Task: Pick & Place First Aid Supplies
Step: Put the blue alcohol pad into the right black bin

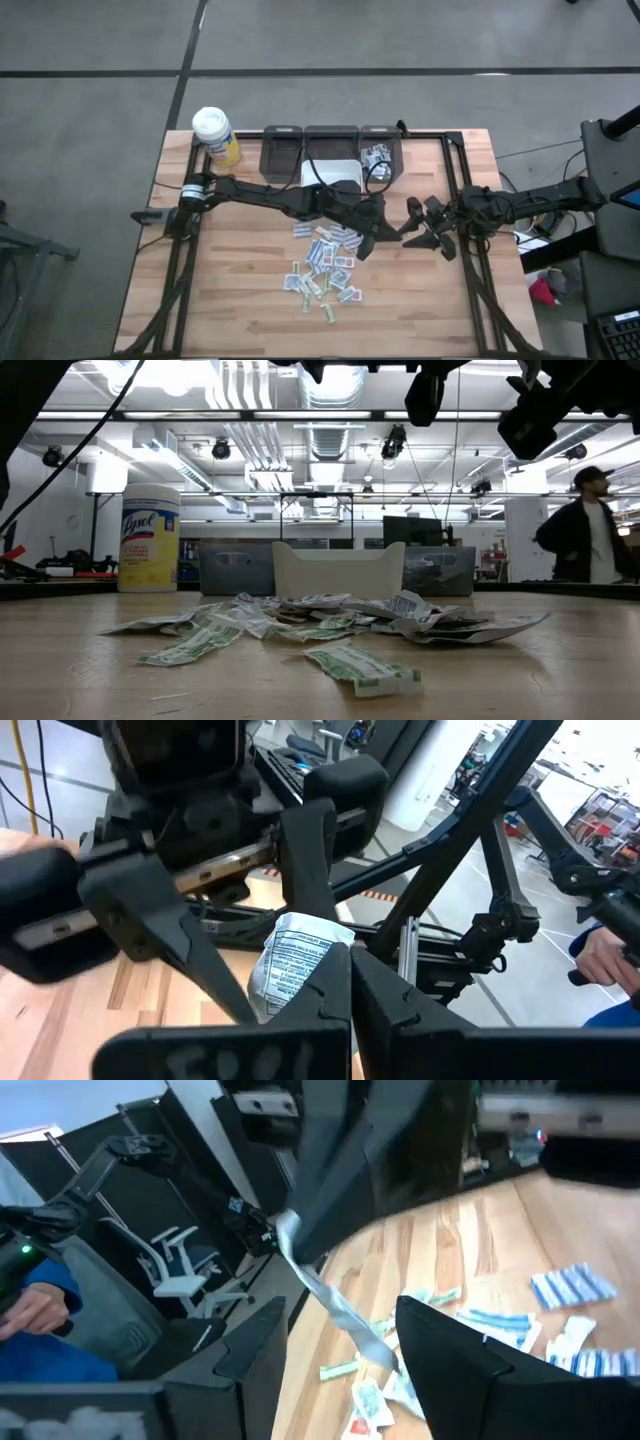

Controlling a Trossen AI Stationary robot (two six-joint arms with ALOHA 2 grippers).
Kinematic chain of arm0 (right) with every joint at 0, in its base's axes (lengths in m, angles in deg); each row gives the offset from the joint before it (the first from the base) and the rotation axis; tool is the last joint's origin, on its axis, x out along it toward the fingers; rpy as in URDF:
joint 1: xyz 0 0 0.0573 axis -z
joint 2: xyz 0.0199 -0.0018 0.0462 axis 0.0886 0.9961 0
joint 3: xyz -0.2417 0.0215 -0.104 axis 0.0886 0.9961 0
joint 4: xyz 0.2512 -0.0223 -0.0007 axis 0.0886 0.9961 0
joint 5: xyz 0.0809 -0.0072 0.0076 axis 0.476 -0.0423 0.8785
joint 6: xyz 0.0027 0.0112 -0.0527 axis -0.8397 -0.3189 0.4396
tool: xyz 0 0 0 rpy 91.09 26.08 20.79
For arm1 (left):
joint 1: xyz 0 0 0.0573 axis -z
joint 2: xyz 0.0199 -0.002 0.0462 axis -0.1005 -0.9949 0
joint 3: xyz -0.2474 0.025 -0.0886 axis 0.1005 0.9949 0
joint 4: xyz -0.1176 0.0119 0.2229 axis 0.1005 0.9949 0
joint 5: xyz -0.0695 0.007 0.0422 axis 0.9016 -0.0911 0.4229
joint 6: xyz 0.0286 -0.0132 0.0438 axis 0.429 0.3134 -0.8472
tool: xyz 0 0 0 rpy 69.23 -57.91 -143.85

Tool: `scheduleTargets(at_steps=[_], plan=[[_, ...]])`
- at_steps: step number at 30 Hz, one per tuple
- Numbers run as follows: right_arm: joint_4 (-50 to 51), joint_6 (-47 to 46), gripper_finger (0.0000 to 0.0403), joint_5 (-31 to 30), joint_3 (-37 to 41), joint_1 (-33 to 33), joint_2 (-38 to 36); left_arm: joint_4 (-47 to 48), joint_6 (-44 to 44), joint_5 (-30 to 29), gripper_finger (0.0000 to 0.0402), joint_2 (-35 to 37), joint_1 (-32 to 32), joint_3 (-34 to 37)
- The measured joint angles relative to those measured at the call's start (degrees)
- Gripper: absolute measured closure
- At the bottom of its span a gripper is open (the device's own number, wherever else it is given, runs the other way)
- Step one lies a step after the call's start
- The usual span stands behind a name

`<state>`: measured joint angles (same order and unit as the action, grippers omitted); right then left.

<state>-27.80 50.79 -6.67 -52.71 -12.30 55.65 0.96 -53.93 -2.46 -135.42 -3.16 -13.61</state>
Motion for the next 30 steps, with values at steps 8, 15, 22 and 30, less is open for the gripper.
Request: scheduleTargets(at_steps=[8,15,22,30], plan=[[-2.6,-1.4,0.0306,0.1,0.0,0.0,1.4,0.9,0.0,0.0,0.0401,0.0,0.0,0.0],[-3.7,-1.4,0.0388,0.4,0.0,0.0,1.2,1.5,0.1,-0.2,0.0401,0.0,0.0,0.0],[-3.7,-1.6,0.0394,0.4,0.0,0.0,1.1,1.6,-0.3,-0.3,0.0401,0.1,0.0,0.0],[-2.2,-1.8,0.0395,-3.0,0.0,0.0,1.0,8.6,-3.3,-0.3,0.0357,2.8,-1.1,-0.2]])
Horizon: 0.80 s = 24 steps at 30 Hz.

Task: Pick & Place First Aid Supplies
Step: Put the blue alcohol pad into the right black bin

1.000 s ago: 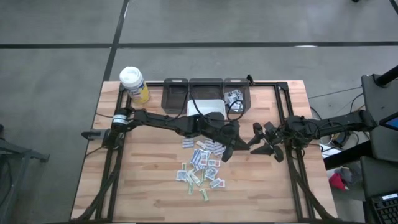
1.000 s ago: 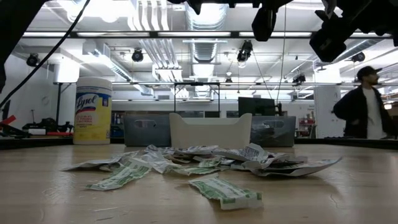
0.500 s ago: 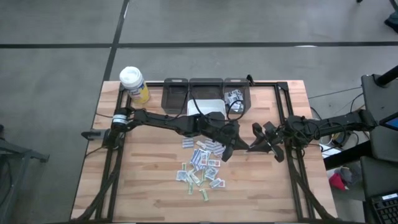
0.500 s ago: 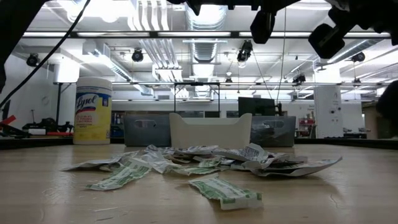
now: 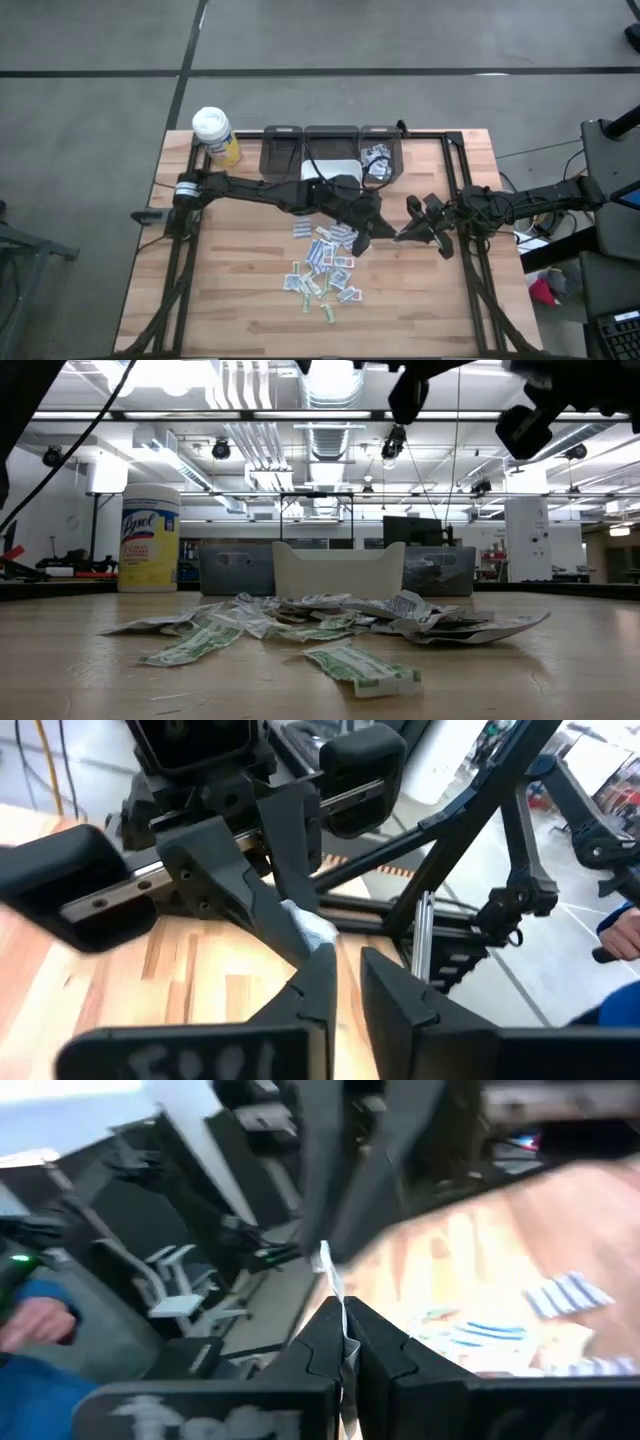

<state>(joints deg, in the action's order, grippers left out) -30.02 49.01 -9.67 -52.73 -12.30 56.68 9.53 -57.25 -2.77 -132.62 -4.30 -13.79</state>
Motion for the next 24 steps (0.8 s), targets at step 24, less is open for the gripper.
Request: scheduleTargets(at_steps=[24], plan=[[26.8,25.1,0.0394,-10.0,-22.9,41.1,30.8,29.3,14.5,-22.7,0.0333,10.5,6.9,16.6]])
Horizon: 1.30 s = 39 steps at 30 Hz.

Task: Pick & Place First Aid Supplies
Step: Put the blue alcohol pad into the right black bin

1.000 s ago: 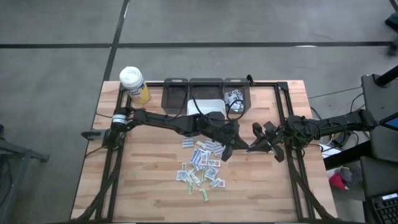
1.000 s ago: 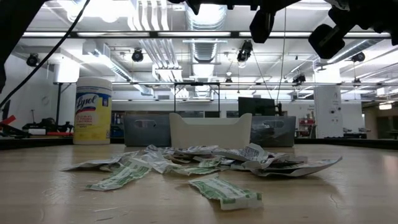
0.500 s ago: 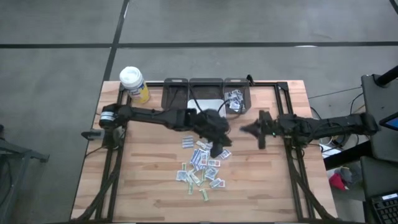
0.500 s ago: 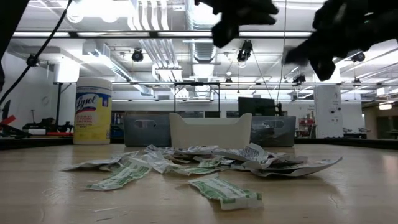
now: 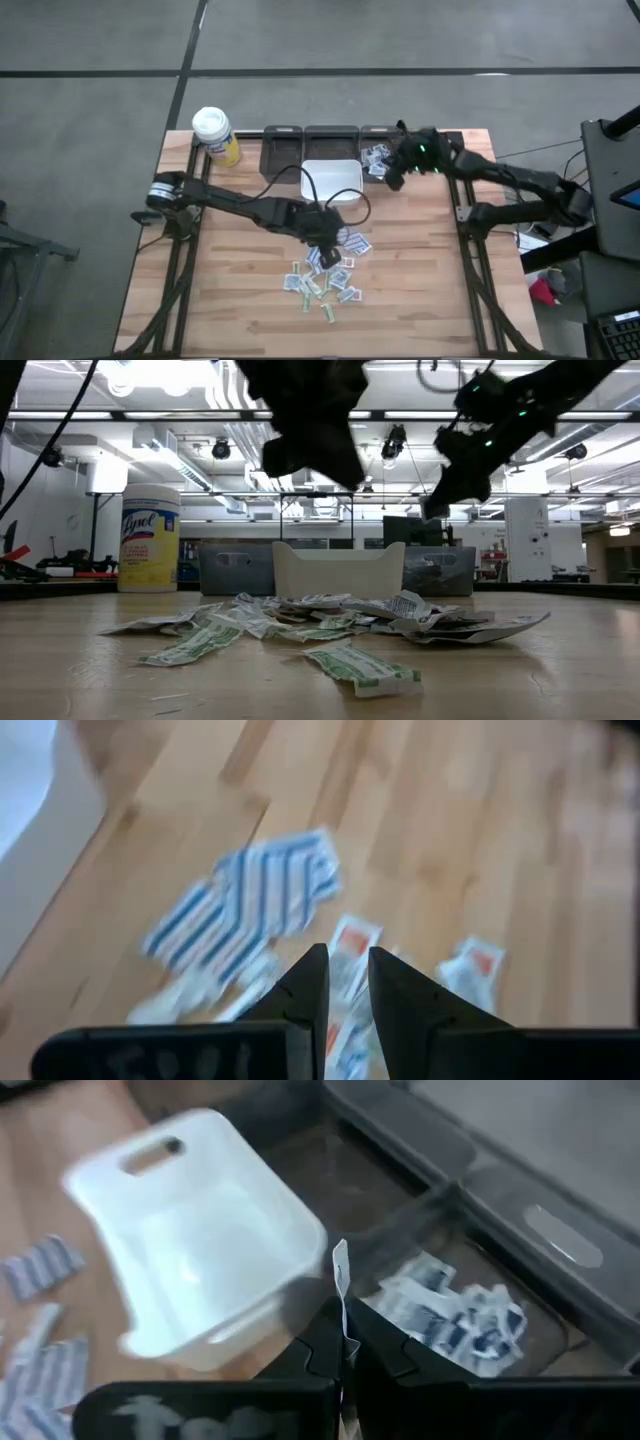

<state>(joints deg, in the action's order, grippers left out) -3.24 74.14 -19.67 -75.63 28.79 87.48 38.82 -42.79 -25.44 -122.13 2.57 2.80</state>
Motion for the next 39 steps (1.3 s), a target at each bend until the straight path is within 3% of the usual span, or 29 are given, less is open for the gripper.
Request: scheduleTargets(at_steps=[4,11,19,25,33,39], plan=[[7.0,6.4,0.0394,4.2,-7.8,5.1,8.5,0.0,2.8,0.0,0.0334,2.6,-0.5,5.0],[18.8,16.3,0.0391,4.6,-20.2,6.9,19.3,0.0,7.9,-0.9,0.0333,8.3,-1.1,13.0],[23.0,18.5,0.0313,4.3,-30.2,6.8,26.5,-1.7,11.4,-4.5,0.0333,12.1,-1.2,18.2],[29.1,19.4,0.0269,4.2,-35.0,6.8,28.1,-2.1,15.5,-4.0,0.0333,12.0,-0.9,18.3],[36.8,22.9,0.0261,5.1,-33.5,6.8,24.8,-6.1,24.9,-3.4,0.0333,11.8,2.6,18.3],[35.1,22.7,0.0274,14.6,-29.5,6.8,18.7,-7.8,32.3,-2.5,0.0335,10.8,6.6,17.2]])
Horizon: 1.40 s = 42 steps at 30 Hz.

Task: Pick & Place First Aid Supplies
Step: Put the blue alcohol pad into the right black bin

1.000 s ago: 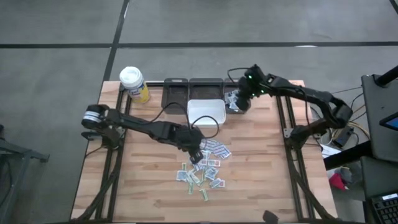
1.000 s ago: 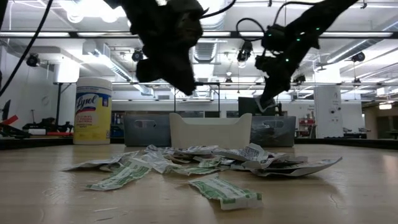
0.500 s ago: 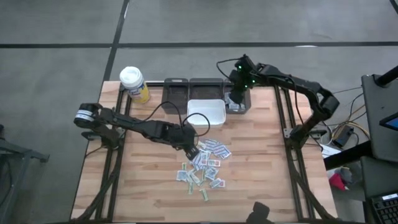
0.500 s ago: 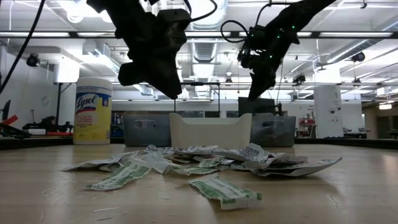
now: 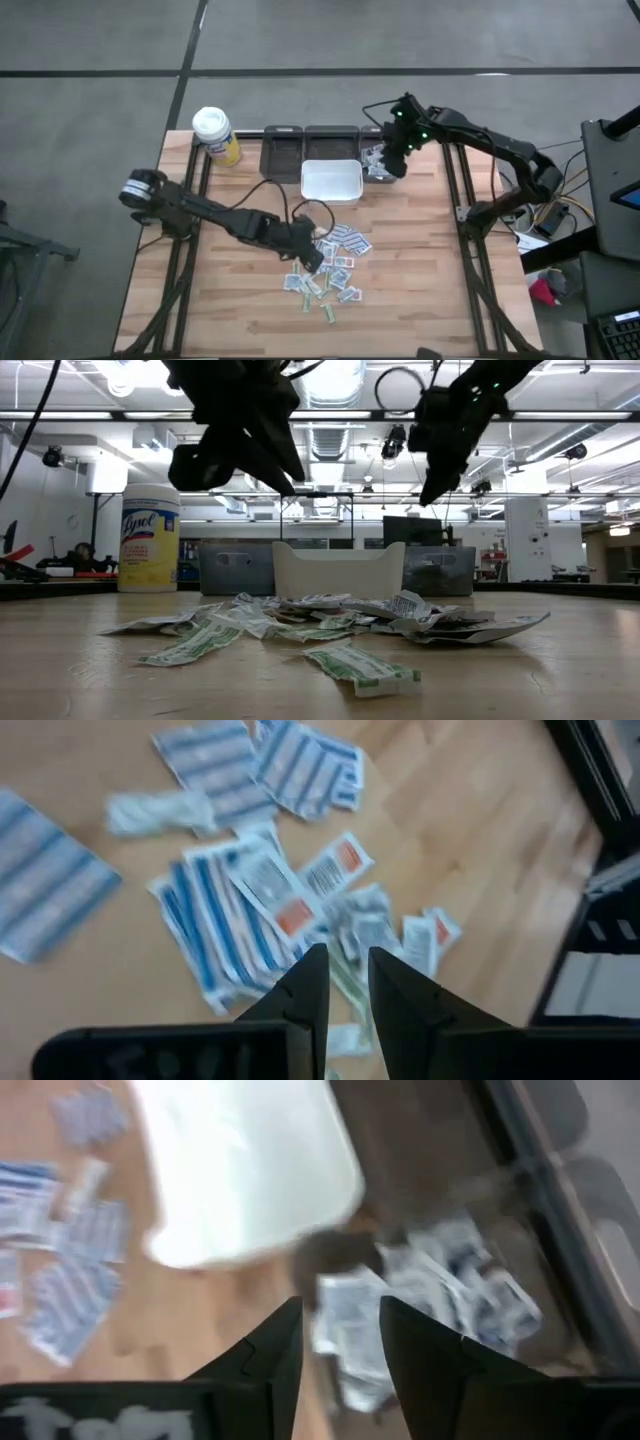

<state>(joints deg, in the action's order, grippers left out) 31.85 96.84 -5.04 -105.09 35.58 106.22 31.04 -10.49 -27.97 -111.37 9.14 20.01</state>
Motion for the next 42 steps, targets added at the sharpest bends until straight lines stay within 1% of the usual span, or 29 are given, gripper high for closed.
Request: scheduleTargets(at_steps=[3,7,11,16,19,24,26,29,36,42], plan=[[-0.9,0.0,0.0279,2.6,2.0,0.0,-3.8,0.1,3.6,2.3,0.0335,-1.2,2.0,-0.8],[-3.6,0.2,0.0285,3.1,5.2,0.0,-9.0,0.1,9.3,5.0,0.0335,-2.9,4.1,-1.9],[-8.2,0.2,0.029,3.5,8.7,-0.3,-14.0,0.2,13.2,5.8,0.0335,-4.1,5.3,-2.5],[-12.4,-1.4,0.0297,3.6,12.5,-1.0,-18.8,1.4,15.3,7.8,0.0335,-4.5,5.9,-2.3],[-12.9,-1.4,0.0302,3.6,14.1,-1.1,-20.8,2.6,15.5,8.9,0.0335,-4.5,6.0,-1.9],[-13.5,-1.3,0.0309,3.6,14.7,-1.0,-22.3,7.2,15.8,13.0,0.0335,-4.5,6.0,-1.8],[-14.3,-1.8,0.0312,3.5,14.7,-1.1,-22.2,7.4,17.9,14.1,0.0335,-4.5,6.0,-1.8],[-16.1,-3.0,0.0317,3.5,14.4,-1.0,-21.9,7.9,23.5,15.1,0.0335,-4.5,6.0,-1.8],[-16.2,-3.2,0.0326,3.5,14.6,-1.0,-21.8,8.2,38.2,14.7,0.0335,-4.5,6.2,-1.8],[-15.9,-3.2,0.0331,3.5,14.6,-1.0,-21.8,5.4,41.9,13.7,0.0335,-7.5,6.3,-1.9]])
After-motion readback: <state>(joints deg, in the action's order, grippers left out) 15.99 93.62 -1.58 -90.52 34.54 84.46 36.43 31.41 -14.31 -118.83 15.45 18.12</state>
